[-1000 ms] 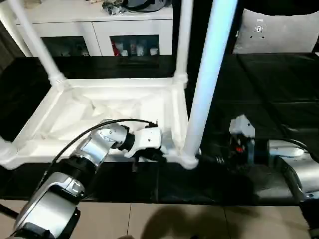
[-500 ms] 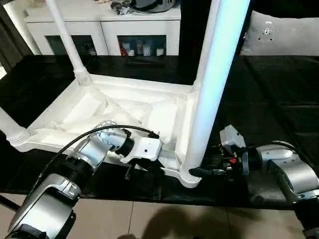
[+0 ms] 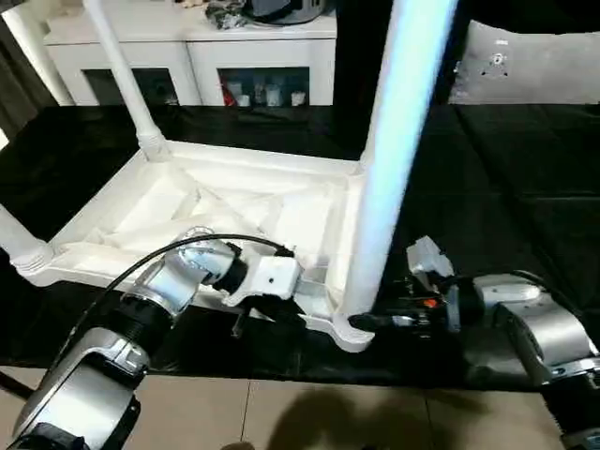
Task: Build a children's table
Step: Rotate leg to tighten
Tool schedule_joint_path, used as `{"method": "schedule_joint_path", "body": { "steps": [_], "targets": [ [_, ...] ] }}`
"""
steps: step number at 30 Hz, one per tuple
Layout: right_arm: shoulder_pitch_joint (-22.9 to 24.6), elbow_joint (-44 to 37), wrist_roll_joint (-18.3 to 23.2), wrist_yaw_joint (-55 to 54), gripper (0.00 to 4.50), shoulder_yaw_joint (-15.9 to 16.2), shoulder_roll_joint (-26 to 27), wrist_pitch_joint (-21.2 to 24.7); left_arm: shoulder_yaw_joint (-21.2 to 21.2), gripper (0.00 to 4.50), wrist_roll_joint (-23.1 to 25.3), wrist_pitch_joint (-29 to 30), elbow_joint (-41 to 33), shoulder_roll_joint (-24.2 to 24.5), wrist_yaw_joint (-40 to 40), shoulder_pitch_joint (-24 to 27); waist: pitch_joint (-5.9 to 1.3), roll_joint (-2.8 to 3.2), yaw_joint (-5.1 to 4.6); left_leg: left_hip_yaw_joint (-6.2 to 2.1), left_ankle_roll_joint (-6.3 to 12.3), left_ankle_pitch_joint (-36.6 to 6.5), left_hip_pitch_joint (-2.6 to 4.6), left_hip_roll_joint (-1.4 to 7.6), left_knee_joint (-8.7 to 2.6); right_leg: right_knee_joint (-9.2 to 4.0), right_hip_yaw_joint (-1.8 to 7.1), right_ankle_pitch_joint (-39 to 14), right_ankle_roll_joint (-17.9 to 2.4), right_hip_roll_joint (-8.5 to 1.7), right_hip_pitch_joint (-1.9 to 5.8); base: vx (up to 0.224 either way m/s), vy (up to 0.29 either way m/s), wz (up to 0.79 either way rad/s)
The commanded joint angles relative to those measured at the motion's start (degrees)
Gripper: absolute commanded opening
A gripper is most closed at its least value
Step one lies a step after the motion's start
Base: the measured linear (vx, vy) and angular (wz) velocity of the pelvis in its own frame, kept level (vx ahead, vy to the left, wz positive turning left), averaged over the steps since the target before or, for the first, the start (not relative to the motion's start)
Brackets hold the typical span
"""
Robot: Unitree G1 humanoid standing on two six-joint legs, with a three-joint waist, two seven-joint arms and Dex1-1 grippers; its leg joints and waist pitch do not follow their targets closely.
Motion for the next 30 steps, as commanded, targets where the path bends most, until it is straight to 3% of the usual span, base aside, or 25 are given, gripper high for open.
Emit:
{"method": "schedule_joint_path", "body": {
  "steps": [1,3,4,5,6,8,9,10,11,12,13,14,15,19,20,22,23,24,25,28,30],
  "targets": [
    [-0.49,-0.15,-1.18,-8.74,1.90,-0.70,3.44,2.75,-0.55,0.00,-0.58,4.16,-1.68,-2.98,2.85,0.74,-3.01,-0.86,-0.55,-0.05,2.79,-11.63,-0.11,2.03,-4.77,-5.23,3.06,-28.47,-6.18,-3.01,3.28,0.000,0.000,0.00],
    [-1.62,1.22,-4.07,-17.93,1.90,-1.65,7.51,3.80,1.06,0.00,-1.29,9.73,-2.82,-5.55,7.11,0.66,-2.86,-0.96,-1.40,-0.23,1.49,-13.08,-0.22,1.54,-4.68,-5.79,2.49,-32.84,-3.97,-2.97,3.28,0.000,0.000,0.00],
    [-2.11,1.76,-5.03,-20.67,1.90,-1.86,8.60,4.44,1.50,0.00,-1.40,11.27,-3.06,-6.39,8.50,0.63,-2.74,-1.03,-2.34,-0.41,1.09,-13.90,-0.46,1.23,-4.60,-6.21,1.99,-34.79,-2.47,-2.78,3.37,0.000,0.000,0.00],
    [-2.40,1.98,-5.57,-22.33,1.90,-1.98,9.23,5.09,1.78,0.00,-1.43,12.31,-3.28,-6.89,9.32,0.63,-2.72,-0.89,-2.76,-0.50,0.99,-14.57,-0.44,1.22,-4.53,-6.39,1.81,-35.59,-1.87,-2.78,3.37,0.000,0.000,0.00],
    [-3.14,2.83,-6.71,-25.92,1.90,-2.39,10.57,6.38,2.12,0.00,-1.20,13.92,-3.49,-7.74,11.04,0.62,-2.66,-0.59,-3.80,-0.70,0.88,-15.77,-0.51,1.11,-4.49,-6.68,1.46,-36.10,-1.11,-2.59,3.36,0.000,0.000,0.00],
    [-5.47,5.39,-8.69,-35.50,1.89,-4.15,14.69,9.47,2.83,0.00,0.11,17.31,-3.08,-9.90,16.10,0.27,-2.83,-0.50,-5.97,-1.36,1.01,-17.97,-1.20,1.11,-4.51,-6.84,0.69,-35.23,-0.56,-2.63,3.91,0.000,0.000,0.00],
    [-6.35,6.40,-9.48,-39.11,1.89,-4.81,16.19,10.44,3.08,0.00,0.67,18.34,-2.72,-10.68,18.11,0.08,-2.84,-0.24,-6.51,-1.37,0.99,-18.44,-1.04,1.18,-4.55,-7.01,0.67,-35.08,-0.69,-2.67,3.76,0.000,0.000,0.00],
    [-7.08,7.30,-10.19,-41.69,1.89,-4.95,17.52,10.57,3.59,0.00,1.12,19.52,-2.42,-11.72,20.43,-0.15,-2.69,-0.35,-7.72,-1.66,0.81,-19.77,-1.30,1.14,-4.45,-7.19,0.08,-35.59,-0.46,-2.65,3.75,0.000,0.000,0.00],
    [-7.47,7.84,-10.72,-43.14,1.89,-4.99,18.39,10.38,4.01,0.00,1.37,20.40,-2.32,-12.49,22.10,-0.28,-2.77,-0.06,-7.98,-1.66,0.88,-20.61,-0.81,1.00,-4.29,-7.55,-0.14,-36.17,-0.25,-2.69,3.59,0.000,0.000,0.00],
    [-7.67,8.23,-11.01,-44.25,1.89,-5.21,19.20,9.87,4.51,0.00,1.43,21.26,-2.37,-13.24,23.68,-0.39,-2.80,0.07,-8.82,-1.57,1.48,-21.28,-0.42,1.02,-4.21,-7.88,-0.21,-35.59,-0.59,-2.88,3.38,0.000,0.000,0.00],
    [-7.82,8.87,-10.76,-44.89,1.89,-5.67,20.19,8.39,5.05,0.00,1.62,22.04,-2.36,-14.22,25.64,-0.57,-2.79,-0.43,-9.45,-1.56,2.14,-21.81,-0.46,1.25,-4.37,-8.11,-0.31,-34.04,-1.23,-2.90,3.48,0.000,0.000,0.00],
    [-7.83,9.25,-9.93,-44.94,1.89,-6.34,20.97,7.35,5.33,0.00,1.79,22.55,-2.49,-14.76,26.71,-0.64,-2.69,-0.22,-9.61,-1.71,2.37,-22.45,-0.58,1.31,-4.45,-7.99,-0.38,-34.21,-1.28,-3.07,3.58,0.000,0.000,0.00],
    [-7.80,9.24,-9.63,-44.74,2.23,-6.54,21.17,6.91,5.40,0.00,1.92,22.76,-2.68,-14.88,26.99,-0.61,-2.78,-0.31,-9.76,-1.61,2.49,-22.17,-0.64,1.21,-4.38,-7.94,-0.26,-34.12,-1.29,-3.13,3.61,0.000,0.000,0.00],
    [-7.00,7.33,-8.90,-42.51,2.60,-6.69,20.50,6.98,5.00,0.00,2.70,22.44,-3.83,-14.10,27.05,-0.20,-3.30,-0.27,-9.26,-1.69,4.05,-16.82,-1.27,1.76,-4.80,-6.54,1.11,-26.65,-4.67,-3.39,4.11,0.000,0.000,0.00],
    [-6.48,6.63,-8.60,-41.24,2.67,-6.63,19.78,6.60,4.68,0.00,2.96,21.20,-3.83,-13.40,26.37,0.04,-3.53,-0.65,-8.79,-1.47,4.66,-14.61,-1.33,1.88,-4.74,-6.17,1.52,-23.49,-6.12,-3.46,4.17,0.000,0.000,0.00],
    [-5.50,5.58,-8.24,-38.88,3.00,-6.45,17.77,5.70,4.32,0.00,3.17,19.41,-3.64,-12.01,25.08,0.39,-3.75,-0.45,-8.01,-1.22,5.88,-11.02,-1.30,2.00,-4.56,-5.42,1.93,-18.79,-8.10,-3.44,4.27,0.000,0.000,0.00],
    [-4.65,4.59,-7.75,-36.38,3.04,-6.31,16.12,5.11,4.28,0.00,3.20,18.73,-3.34,-11.02,24.25,0.57,-3.78,0.16,-7.73,-1.26,6.21,-9.84,-1.30,2.02,-4.51,-5.09,1.99,-17.18,-8.68,-3.49,4.39,0.000,0.000,0.00],
    [-3.93,3.83,-7.40,-34.11,3.12,-6.16,14.78,4.54,4.34,0.00,3.22,18.60,-3.05,-10.34,23.94,0.68,-3.97,-0.28,-7.21,-1.06,7.28,-7.40,-1.41,2.04,-4.30,-4.72,2.15,-13.79,-9.20,-3.28,4.61,0.051,-0.019,0.05],
    [-3.31,3.20,-7.11,-31.98,3.24,-5.82,13.49,3.99,4.22,0.00,3.01,16.69,-2.69,-9.77,22.80,0.76,-4.14,-0.26,-6.58,-0.98,8.28,-5.29,-1.44,1.97,-4.15,-4.16,2.30,-10.99,-10.29,-3.37,4.71,0.000,0.000,0.00],
    [-1.18,1.05,-5.58,-23.99,3.44,-5.72,7.73,3.08,3.68,0.00,2.15,10.61,-1.23,-7.16,17.43,0.81,-4.55,-0.68,-4.99,-0.76,10.65,-0.41,-1.76,1.56,-3.50,-3.24,2.53,-6.23,-10.80,-3.24,4.92,0.000,0.000,0.00],
    [-0.71,0.49,-4.88,-20.94,3.63,-6.02,5.56,3.01,3.40,0.00,1.68,8.70,-0.96,-6.19,15.30,0.75,-4.32,-0.48,-4.12,-0.61,11.58,-0.16,-1.71,1.76,-3.54,-3.35,2.48,-7.51,-10.72,-3.19,4.60,0.000,0.000,0.00]
  ]
}}
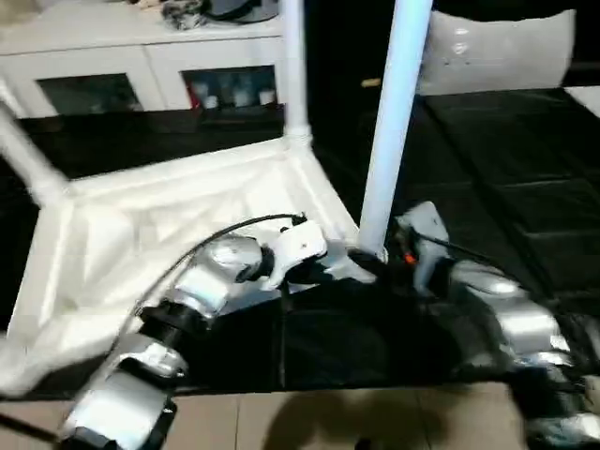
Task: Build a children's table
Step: Rotate leg to tighten
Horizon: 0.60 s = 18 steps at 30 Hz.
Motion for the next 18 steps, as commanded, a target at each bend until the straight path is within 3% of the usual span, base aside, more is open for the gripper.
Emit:
{"method": "schedule_joint_path", "body": {
  "steps": [1,4,8,12,18],
  "targets": [
    [0.26,-2.17,1.27,4.87,3.63,0.48,-1.82,-0.21,-1.82,0.00,0.05,-3.66,0.08,1.28,-4.25,0.26,-4.06,-0.88,0.75,0.07,10.26,-1.23,-0.80,1.86,-3.17,-2.97,3.56,-10.00,-9.88,-3.16,4.46,0.000,0.000,0.00],
    [0.89,-3.54,2.59,10.81,3.94,0.91,-5.84,-0.84,-2.30,0.00,-0.75,-5.20,0.11,2.59,-7.96,-0.04,-3.70,-0.97,1.72,0.22,7.98,-4.51,-0.48,2.07,-3.57,-3.52,3.64,-16.41,-8.26,-2.99,4.28,0.000,0.000,0.00],
    [0.38,-3.47,3.57,17.43,3.94,1.88,-9.38,-3.47,-4.36,0.00,-0.26,-10.03,0.78,4.60,-12.73,-0.33,-3.65,-1.05,2.33,0.17,6.60,-6.97,-0.33,2.27,-3.88,-3.39,4.06,-17.48,-8.09,-3.05,4.12,0.000,0.000,0.00],
    [-0.63,-2.60,4.96,22.62,3.94,2.50,-10.91,-4.01,-5.81,0.00,-0.52,-13.64,0.87,5.72,-17.02,-0.08,-3.68,-1.30,2.82,0.39,6.65,-6.94,-0.23,2.12,-3.81,-3.38,4.17,-17.88,-8.43,-2.97,4.07,0.000,0.000,0.00],
    [-1.21,-2.66,6.69,28.30,3.34,4.97,-10.98,-3.83,-7.24,0.00,-0.71,-16.36,0.30,6.66,-20.50,0.18,-3.75,-1.33,3.70,0.46,6.44,-6.07,-0.10,2.46,-3.82,-3.10,4.32,-17.45,-8.88,-3.03,3.85,0.000,0.000,0.00]
  ]
}}
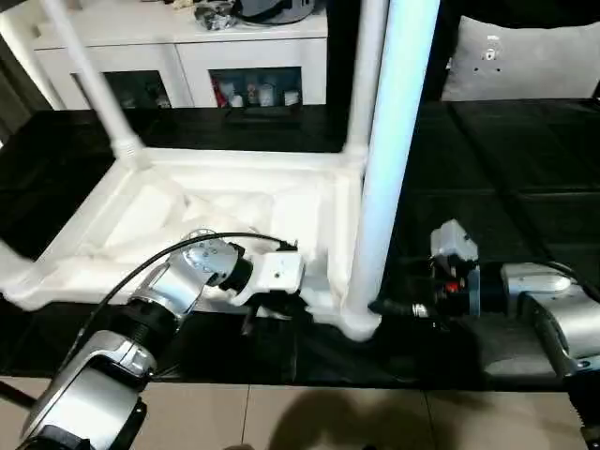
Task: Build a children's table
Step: Rotate leg to tighten
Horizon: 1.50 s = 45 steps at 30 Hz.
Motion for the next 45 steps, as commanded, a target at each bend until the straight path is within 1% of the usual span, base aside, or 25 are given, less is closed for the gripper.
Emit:
{"method": "schedule_joint_path", "body": {
  "steps": [1,3,7,11,14,17,19,20,22,23,24,25,26,28,30,32,34,35,37,38,39,40,42,43,45],
  "targets": [
    [-1.30,-0.44,0.43,1.56,3.22,1.30,0.54,-0.87,-2.27,0.00,0.87,-2.07,-0.78,0.15,-2.31,0.05,-3.80,-1.30,0.00,-0.04,6.31,-6.02,-0.65,2.48,-4.06,-3.65,3.50,-17.26,-9.17,-3.02,3.87,0.000,0.000,0.00],
    [-1.32,-0.49,0.44,1.52,3.15,1.73,1.20,-1.00,-2.23,0.00,0.83,-2.19,-0.78,-0.03,-2.30,0.00,-3.84,-1.50,0.23,0.01,6.02,-5.85,-0.61,2.49,-4.08,-3.64,3.55,-17.17,-9.15,-3.06,3.84,0.000,0.000,0.00],
    [-1.49,-0.24,0.09,1.37,2.67,2.53,2.13,-1.39,-1.91,0.00,1.04,-2.76,0.34,-0.73,-1.25,-0.43,-3.94,-1.34,0.75,-0.01,5.57,-4.82,-0.58,2.54,-4.07,-3.40,3.65,-16.02,-9.20,-3.06,3.82,0.000,0.000,0.00],
    [-1.21,0.73,-1.58,-0.73,2.67,1.94,1.39,-3.28,-1.09,0.00,1.85,-2.27,3.42,-1.72,2.02,-1.63,-3.82,-1.46,0.81,0.10,5.27,-5.64,-0.51,2.35,-4.09,-3.70,3.59,-17.63,-8.69,-3.07,3.79,0.000,0.000,0.00],
    [-0.15,-0.19,-0.35,-0.68,2.67,-0.06,-0.44,-1.01,0.21,0.00,2.64,-2.84,7.42,-2.78,6.42,-3.53,-3.57,-1.65,0.94,0.40,5.01,-7.57,-0.04,1.99,-4.09,-4.57,3.53,-22.18,-7.19,-2.78,3.51,0.000,0.000,0.00],
    [2.69,-1.91,0.28,0.03,2.67,-2.33,-4.01,0.00,1.34,0.00,3.62,-4.45,11.84,-3.83,11.42,-6.47,-3.35,-1.69,1.01,0.51,4.99,-8.81,0.00,1.77,-4.04,-5.17,3.36,-25.72,-5.44,-2.69,3.47,0.000,0.000,0.00],
    [3.63,-2.64,0.47,-0.02,2.67,-3.12,-4.94,0.32,1.58,0.00,4.11,-4.86,13.07,-4.28,13.54,-7.51,-3.41,-1.99,0.90,0.45,4.91,-9.35,-0.33,1.56,-3.99,-5.28,3.05,-27.31,-3.99,-2.59,3.73,0.000,0.000,0.00],
    [4.48,-3.36,0.73,-0.20,2.67,-3.86,-5.74,0.65,1.80,0.00,4.46,-5.26,14.29,-4.76,15.32,-8.49,-3.34,-1.56,0.54,0.35,4.93,-9.22,-0.78,1.36,-4.03,-5.52,2.75,-27.70,-2.97,-2.47,3.92,0.000,0.000,0.00],
    [5.34,-3.88,1.03,-1.50,2.83,-5.27,-6.29,1.30,2.25,0.00,4.34,-5.25,15.49,-5.68,16.87,-9.60,-3.52,-1.97,0.25,0.30,4.88,-8.99,-0.81,1.11,-3.81,-5.62,2.54,-27.45,-2.18,-2.37,3.95,0.000,0.000,0.00],
    [5.57,-3.91,1.19,-2.88,2.93,-6.14,-6.19,1.69,2.53,0.00,4.10,-5.17,16.07,-6.32,17.52,-10.09,-3.57,-2.03,0.10,0.26,4.98,-8.53,-1.04,1.06,-3.83,-5.52,2.52,-26.84,-2.31,-2.38,4.12,0.000,0.000,0.00],
    [5.86,-4.07,1.25,-4.82,2.93,-7.13,-5.97,2.04,2.90,0.00,3.73,-4.98,17.01,-7.25,18.20,-10.74,-3.67,-2.01,-0.10,0.39,5.41,-7.70,-0.93,1.01,-3.71,-5.64,2.55,-25.89,-2.67,-2.28,3.85,0.000,0.000,0.00],
    [6.76,-5.91,2.02,-5.33,3.00,-7.38,-6.04,3.26,3.37,0.00,3.85,-4.34,18.59,-8.42,20.98,-11.51,-3.79,-1.62,-0.16,0.31,5.64,-7.12,-0.87,1.09,-3.67,-5.37,2.58,-24.57,-3.60,-2.29,3.85,0.000,0.000,0.00],
    [7.25,-7.15,2.64,-5.72,3.06,-7.53,-5.92,3.93,3.69,0.00,3.82,-4.51,19.61,-9.08,22.31,-11.97,-3.91,-1.87,-0.18,0.36,6.33,-6.15,-1.02,1.13,-3.54,-5.18,2.62,-22.35,-4.15,-2.07,3.98,0.000,0.000,0.00],
    [7.72,-9.29,3.71,-7.31,3.31,-7.92,-4.44,4.38,4.64,0.00,2.66,-3.67,20.05,-10.09,22.44,-12.25,-4.12,-1.71,-0.07,0.17,7.24,-4.71,-1.35,1.28,-3.55,-4.66,2.71,-19.29,-5.13,-2.31,4.29,0.000,0.000,0.00],
    [7.90,-10.40,4.10,-8.27,3.42,-8.08,-3.38,4.46,5.14,0.55,2.04,-3.35,20.14,-10.49,22.35,-12.30,-4.20,-1.77,-0.20,0.13,7.76,-3.71,-1.44,1.35,-3.49,-4.48,2.71,-17.47,-5.76,-2.34,4.25,0.000,0.000,0.00],
    [8.20,-12.45,4.47,-10.42,3.71,-7.95,-1.06,4.27,6.34,0.70,0.90,-2.82,20.02,-11.09,22.88,-12.18,-4.58,-1.59,-0.07,0.06,8.96,-0.92,-1.60,1.48,-3.19,-3.75,2.81,-12.14,-8.02,-2.46,4.21,0.000,0.000,0.00],
    [8.36,-15.27,5.44,-13.93,3.78,-6.64,3.40,4.51,9.13,0.83,-0.98,-2.98,18.72,-11.53,27.30,-10.85,-4.44,-1.32,0.15,-0.02,9.46,-0.69,-1.64,1.65,-3.24,-3.73,2.75,-12.06,-8.49,-2.52,4.08,0.000,0.000,0.00],
    [8.60,-16.52,5.94,-14.84,3.83,-5.83,4.94,4.71,10.47,0.93,-2.12,-2.25,17.81,-11.57,28.72,-10.09,-4.33,-1.64,0.11,0.04,9.04,-1.40,-1.67,1.69,-3.34,-3.70,2.66,-12.97,-8.41,-2.56,4.10,0.000,0.000,0.00],
    [8.79,-17.11,6.14,-15.15,3.99,-5.61,5.23,5.03,10.91,1.06,-2.44,-2.05,17.87,-11.62,29.09,-9.99,-4.25,-1.40,0.16,-0.06,8.25,-2.42,-1.46,1.82,-3.55,-3.99,2.60,-15.28,-7.73,-2.55,3.96,0.000,0.000,0.00],
    [8.70,-17.19,5.93,-15.88,4.18,-5.24,5.98,4.93,11.60,1.11,-2.96,-1.53,17.31,-11.42,29.62,-9.44,-4.04,-1.83,0.29,0.01,7.70,-3.34,-1.41,1.90,-3.69,-4.07,2.75,-16.98,-7.29,-2.61,3.86,0.000,0.000,0.00],
    [8.39,-16.85,5.40,-16.73,4.18,-4.89,6.84,4.34,12.31,1.11,-3.50,-1.04,16.65,-11.16,30.13,-8.77,-4.03,-1.64,0.41,-0.04,7.35,-3.77,-1.35,1.96,-3.77,-4.13,2.78,-17.75,-7.13,-2.68,3.83,0.000,0.000,0.00],
    [7.52,-15.86,4.65,-17.72,4.28,-4.31,8.09,3.57,13.68,1.11,-4.47,0.02,15.07,-10.66,31.27,-7.57,-3.95,-1.72,0.53,0.03,6.58,-4.57,-1.27,2.03,-3.84,-4.19,2.93,-18.75,-6.87,-2.76,3.63,0.000,0.000,0.00],
    [5.29,-14.12,3.12,-20.17,4.36,-3.01,11.03,2.08,17.93,1.11,-7.17,4.05,10.08,-9.43,33.36,-4.43,-3.94,-1.51,0.28,-0.17,5.06,-5.47,-1.58,2.20,-4.14,-3.70,2.95,-18.79,-7.14,-3.07,3.88,0.000,0.000,0.00],
    [5.11,-14.13,2.99,-20.57,4.44,-2.91,11.39,2.03,18.42,1.11,-7.57,4.66,9.40,-9.29,33.52,-4.05,-3.82,-1.42,0.06,0.10,4.90,-6.18,-1.17,1.89,-4.03,-4.31,2.89,-19.78,-6.62,-2.82,3.43,0.000,0.000,0.00],
    [3.36,-12.95,2.14,-23.25,4.44,-2.73,13.90,1.26,19.79,1.11,-7.53,7.38,4.84,-7.25,34.83,-1.49,-3.91,-1.35,0.08,-0.11,4.66,-6.06,-1.16,2.17,-4.19,-3.97,3.11,-19.19,-6.71,-2.92,3.41,0.000,0.000,0.00]
  ]
}}
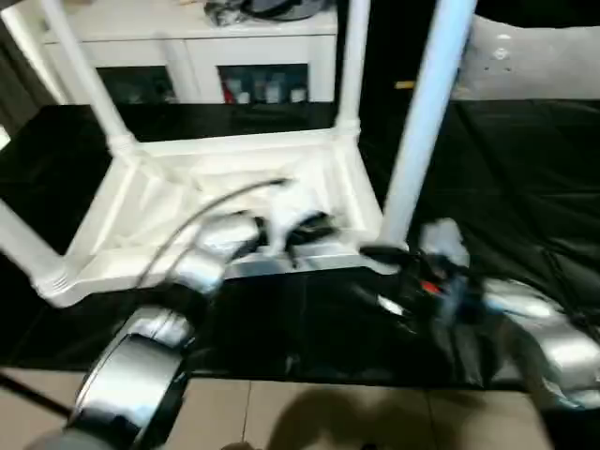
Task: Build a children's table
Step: Rotate leg to tighten, then rotate table base
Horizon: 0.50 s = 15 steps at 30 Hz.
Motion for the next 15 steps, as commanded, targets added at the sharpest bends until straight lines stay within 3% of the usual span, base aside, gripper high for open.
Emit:
{"method": "schedule_joint_path", "body": {
  "steps": [1,5,6,7,8,9,11,12,13,15],
  "targets": [
    [-1.28,0.60,-1.19,-2.21,4.44,0.18,0.96,-0.94,1.77,1.11,-0.65,2.53,-3.69,1.85,1.19,0.85,-3.80,-1.03,0.03,-0.30,4.34,-6.73,-0.31,2.00,-4.39,-4.08,3.06,-19.14,-6.75,-2.84,3.85,0.000,0.000,0.00],
    [-3.39,2.63,-3.08,-7.15,4.44,0.78,4.22,-1.79,4.15,1.11,-0.62,7.11,-10.83,5.05,4.38,5.27,-3.91,-0.50,0.02,-0.55,3.27,-6.20,-0.19,2.42,-4.55,-3.28,3.39,-15.37,-7.83,-3.02,3.70,0.000,0.000,0.00],
    [-4.19,3.78,-4.06,-8.54,4.44,1.33,5.27,-2.29,5.56,1.11,-0.51,10.26,-14.18,6.47,6.13,7.38,-3.87,-0.55,-0.07,-0.36,3.25,-6.40,-0.16,2.09,-4.46,-3.41,3.36,-15.21,-7.73,-2.80,3.84,0.000,0.000,0.00],
    [-4.86,4.78,-5.06,-9.45,4.49,1.93,6.06,-2.97,6.88,1.28,-0.19,12.89,-17.15,7.67,7.74,9.26,-4.11,-0.19,-0.27,-0.56,2.70,-5.21,-0.25,2.53,-4.56,-2.58,3.53,-12.24,-8.88,-3.04,3.92,0.000,0.000,0.00],
    [-5.86,6.15,-5.96,-10.64,4.50,2.62,7.06,-3.43,8.65,1.38,0.05,16.05,-21.21,8.74,9.66,11.72,-3.88,0.21,-0.33,-0.46,2.97,-5.36,-0.35,2.18,-4.50,-2.87,3.42,-12.43,-8.73,-2.88,3.81,0.000,0.000,0.00],
    [-6.73,7.31,-6.76,-11.73,4.50,3.11,7.97,-3.77,9.99,1.45,0.11,18.68,-25.18,9.26,11.21,13.91,-3.93,0.17,-0.83,-0.44,2.54,-5.72,-0.26,2.30,-4.61,-2.65,3.44,-11.62,-9.33,-2.87,3.95,0.000,0.000,0.00],
    [-7.71,8.71,-7.73,-13.19,4.50,3.63,9.03,-4.07,11.21,1.58,-0.06,21.07,-29.47,9.37,12.63,16.32,-3.75,0.76,-1.16,-0.37,2.69,-7.19,-0.16,1.98,-4.55,-3.18,3.35,-13.27,-9.12,-2.64,3.89,0.000,0.000,0.00],
    [-8.95,10.65,-9.00,-15.22,4.50,4.24,10.37,-4.12,12.09,1.72,-0.87,23.23,-34.34,8.69,13.54,19.16,-3.93,0.78,-1.14,-0.43,2.28,-7.47,0.10,2.23,-4.54,-2.90,3.43,-12.76,-9.57,-2.76,3.77,0.000,0.000,0.00],
    [-9.72,12.14,-9.96,-16.64,4.50,4.71,11.27,-4.26,12.25,1.83,-1.91,24.36,-37.28,7.90,13.54,21.05,-3.66,0.66,-1.29,-0.41,2.16,-7.77,-0.24,2.29,-4.79,-3.10,3.46,-12.99,-9.80,-2.68,3.88,0.000,0.000,0.00],
    [-10.97,15.16,-11.80,-20.02,4.50,5.23,13.00,-4.69,11.77,1.89,-4.96,25.19,-41.91,6.72,12.57,24.40,-3.74,0.86,-1.08,-0.42,1.54,-9.20,0.16,2.32,-4.73,-3.05,3.56,-13.87,-10.01,-2.79,3.63,0.000,0.000,0.00]
  ]
}}
